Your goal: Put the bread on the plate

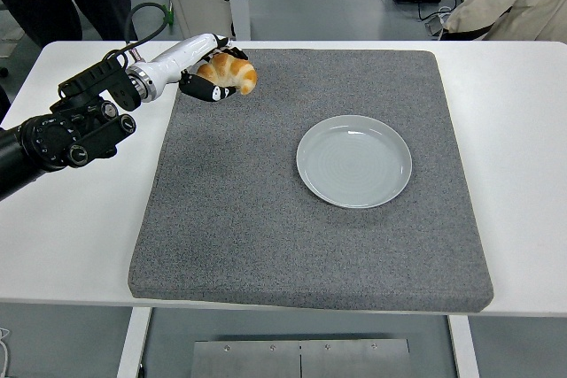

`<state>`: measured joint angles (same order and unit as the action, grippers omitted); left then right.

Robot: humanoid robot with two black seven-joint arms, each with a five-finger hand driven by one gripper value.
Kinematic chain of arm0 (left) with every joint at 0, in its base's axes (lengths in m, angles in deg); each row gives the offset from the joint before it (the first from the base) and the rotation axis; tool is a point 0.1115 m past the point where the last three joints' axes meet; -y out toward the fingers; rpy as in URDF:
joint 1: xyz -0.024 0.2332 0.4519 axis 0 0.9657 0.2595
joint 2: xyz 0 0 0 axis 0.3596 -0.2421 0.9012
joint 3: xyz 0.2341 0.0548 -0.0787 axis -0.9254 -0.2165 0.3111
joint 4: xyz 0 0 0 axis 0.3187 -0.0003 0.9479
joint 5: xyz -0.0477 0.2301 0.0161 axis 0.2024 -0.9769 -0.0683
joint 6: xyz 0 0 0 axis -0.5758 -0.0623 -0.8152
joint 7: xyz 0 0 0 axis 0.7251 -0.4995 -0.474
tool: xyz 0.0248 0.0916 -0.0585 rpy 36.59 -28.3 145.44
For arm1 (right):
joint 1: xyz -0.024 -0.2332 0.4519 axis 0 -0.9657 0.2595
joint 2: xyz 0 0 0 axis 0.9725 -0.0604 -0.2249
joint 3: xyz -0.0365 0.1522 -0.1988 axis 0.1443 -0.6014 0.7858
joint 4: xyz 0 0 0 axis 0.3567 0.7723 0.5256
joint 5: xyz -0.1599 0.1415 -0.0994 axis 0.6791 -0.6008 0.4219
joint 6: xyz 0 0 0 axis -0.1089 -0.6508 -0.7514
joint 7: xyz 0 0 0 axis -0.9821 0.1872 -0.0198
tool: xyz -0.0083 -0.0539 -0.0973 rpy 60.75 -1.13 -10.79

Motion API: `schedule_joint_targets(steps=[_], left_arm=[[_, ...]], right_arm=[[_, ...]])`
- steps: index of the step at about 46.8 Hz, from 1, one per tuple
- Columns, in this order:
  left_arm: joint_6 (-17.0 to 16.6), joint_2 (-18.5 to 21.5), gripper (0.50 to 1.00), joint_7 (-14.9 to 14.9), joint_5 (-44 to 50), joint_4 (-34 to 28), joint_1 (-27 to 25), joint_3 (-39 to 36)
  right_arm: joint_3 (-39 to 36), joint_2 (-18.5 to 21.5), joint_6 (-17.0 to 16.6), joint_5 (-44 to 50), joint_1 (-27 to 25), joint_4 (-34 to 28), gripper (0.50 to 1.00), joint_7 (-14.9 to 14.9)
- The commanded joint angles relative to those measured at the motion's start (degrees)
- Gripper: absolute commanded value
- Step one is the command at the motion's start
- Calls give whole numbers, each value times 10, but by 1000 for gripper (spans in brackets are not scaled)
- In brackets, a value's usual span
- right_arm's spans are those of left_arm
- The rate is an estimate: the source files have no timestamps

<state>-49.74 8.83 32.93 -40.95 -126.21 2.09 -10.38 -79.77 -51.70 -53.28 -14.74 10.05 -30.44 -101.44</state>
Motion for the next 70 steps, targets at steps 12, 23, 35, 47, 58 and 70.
schedule_joint_targets(steps=[12,23,35,47,58,70], left_arm=[[16,13,646,1,-1,-7,-23,25],[32,11,655,-4,-7,-54,-29,64],[44,1,664,-5,-17,-98,-29,96],[44,-10,664,-6,-35,-128,-29,104],[44,-23,674,-11,-57,-153,-28,108],[43,-49,687,-25,-88,-166,-23,109]], right_arm=[[0,0,0,0,0,0,1000,0],[0,0,0,0,0,0,1000,0],[0,0,0,0,0,0,1000,0],[0,0,-1,0,0,0,1000,0],[0,0,0,0,0,0,1000,0],[0,0,0,0,0,0,1000,0]])
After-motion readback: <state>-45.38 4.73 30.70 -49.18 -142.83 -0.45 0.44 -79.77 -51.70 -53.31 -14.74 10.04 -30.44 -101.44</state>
